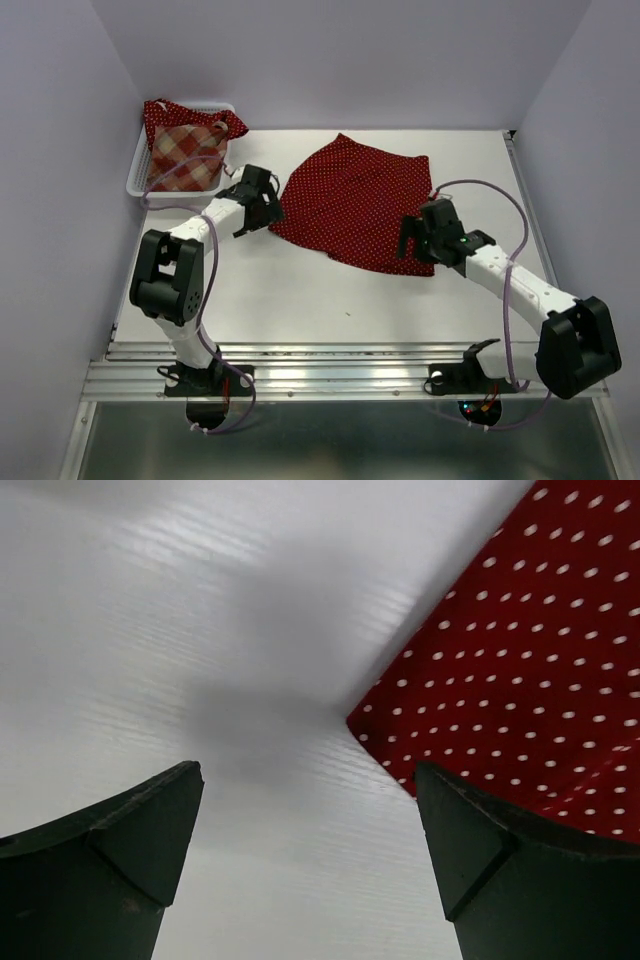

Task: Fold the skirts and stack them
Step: Flatten the skirt out

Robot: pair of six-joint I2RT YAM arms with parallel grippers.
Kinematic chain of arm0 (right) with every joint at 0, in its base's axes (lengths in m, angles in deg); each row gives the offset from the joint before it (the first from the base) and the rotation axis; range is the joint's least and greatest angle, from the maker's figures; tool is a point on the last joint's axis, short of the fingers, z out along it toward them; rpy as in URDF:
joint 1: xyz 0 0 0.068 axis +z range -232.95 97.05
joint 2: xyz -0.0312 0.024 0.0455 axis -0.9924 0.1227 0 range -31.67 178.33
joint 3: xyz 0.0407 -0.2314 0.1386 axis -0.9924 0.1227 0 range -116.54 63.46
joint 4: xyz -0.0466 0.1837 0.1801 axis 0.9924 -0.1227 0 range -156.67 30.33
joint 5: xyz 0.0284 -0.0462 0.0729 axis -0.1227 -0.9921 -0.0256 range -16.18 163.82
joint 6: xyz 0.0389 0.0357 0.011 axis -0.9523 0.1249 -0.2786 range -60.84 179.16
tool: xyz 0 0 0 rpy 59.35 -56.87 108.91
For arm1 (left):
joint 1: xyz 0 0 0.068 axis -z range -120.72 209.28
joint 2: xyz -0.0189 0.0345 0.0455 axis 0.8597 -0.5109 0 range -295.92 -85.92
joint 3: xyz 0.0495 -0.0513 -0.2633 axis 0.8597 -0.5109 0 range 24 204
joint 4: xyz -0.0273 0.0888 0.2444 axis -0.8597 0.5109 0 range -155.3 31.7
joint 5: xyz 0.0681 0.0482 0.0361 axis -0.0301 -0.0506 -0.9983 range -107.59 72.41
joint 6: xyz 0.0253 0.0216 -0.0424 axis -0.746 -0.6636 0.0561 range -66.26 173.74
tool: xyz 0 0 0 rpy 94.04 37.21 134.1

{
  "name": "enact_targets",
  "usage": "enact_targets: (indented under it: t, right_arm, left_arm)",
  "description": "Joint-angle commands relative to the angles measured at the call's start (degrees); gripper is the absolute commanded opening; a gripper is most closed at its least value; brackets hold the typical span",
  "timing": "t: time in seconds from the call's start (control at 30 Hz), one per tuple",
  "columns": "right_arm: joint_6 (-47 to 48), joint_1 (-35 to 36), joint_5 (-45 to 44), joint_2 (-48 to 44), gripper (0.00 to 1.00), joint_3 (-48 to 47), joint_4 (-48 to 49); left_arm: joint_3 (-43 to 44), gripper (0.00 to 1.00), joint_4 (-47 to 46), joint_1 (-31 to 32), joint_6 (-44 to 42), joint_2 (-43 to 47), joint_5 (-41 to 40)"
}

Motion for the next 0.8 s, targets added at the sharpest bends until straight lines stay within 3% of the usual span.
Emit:
enact_targets:
  t: [0.0,0.23,0.3,0.33,0.4,0.43,0.47,0.5,0.53,0.57,0.67,0.77]
  right_arm:
    - [-2.9,-8.07,2.18,-2.96,1.0,0.86,-1.51]
    - [-2.02,-14.13,8.68,-0.16,1.0,4.9,1.99]
    - [-1.67,-14.66,11.75,1.34,1.0,5.6,3.58]
    - [-1.58,-14.66,11.85,2.82,1.0,5.87,4.54]
    - [-1.75,-14.66,14.31,4.15,0.97,5.87,5.43]
    - [-1.84,-15.19,14.58,4.76,0.92,5.87,6.21]
    - [-1.93,-15.19,14.32,5.73,0.7,5.87,6.57]
    - [-2.54,-15.19,13.97,6.09,0.54,5.7,6.49]
    - [-2.81,-15.8,13.88,6.09,0.28,5.35,6.4]
    - [-2.55,-16.33,13.7,5.74,0.19,4.91,6.31]
    - [-1.4,-16.33,13.09,2.85,0.04,1.32,3.42]
    - [-0.88,-16.33,10.71,-0.23,0.01,-2.48,-1.76]
  left_arm:
    - [-4.68,0.99,-12.35,-2.52,-3.97,-0.22,13.76]
    - [-2.49,0.95,-15.34,-4.1,-5.82,-7.86,18.41]
    - [-2.4,0.78,-15.95,-4.54,-6.0,-9.09,20.52]
    - [-2.66,0.62,-17.0,-4.63,-6.17,-9.62,22.18]
    - [-3.89,0.44,-17.88,-4.63,-6.43,-9.63,23.94]
    - [-4.15,0.3,-19.71,-4.63,-6.61,-9.54,24.3]
    - [-4.24,0.0,-19.73,-4.63,-6.52,-9.45,24.04]
    - [-3.72,0.0,-19.47,-4.72,-6.52,-9.1,23.78]
    - [-3.37,0.0,-18.69,-4.89,-7.04,-8.66,22.82]
    - [-2.15,0.0,-18.42,-4.98,-7.31,-8.22,22.2]
    - [0.67,0.0,-13.33,-5.07,-7.84,-4.45,18.61]
    - [4.97,0.0,-6.13,-5.07,-7.05,0.38,13.42]
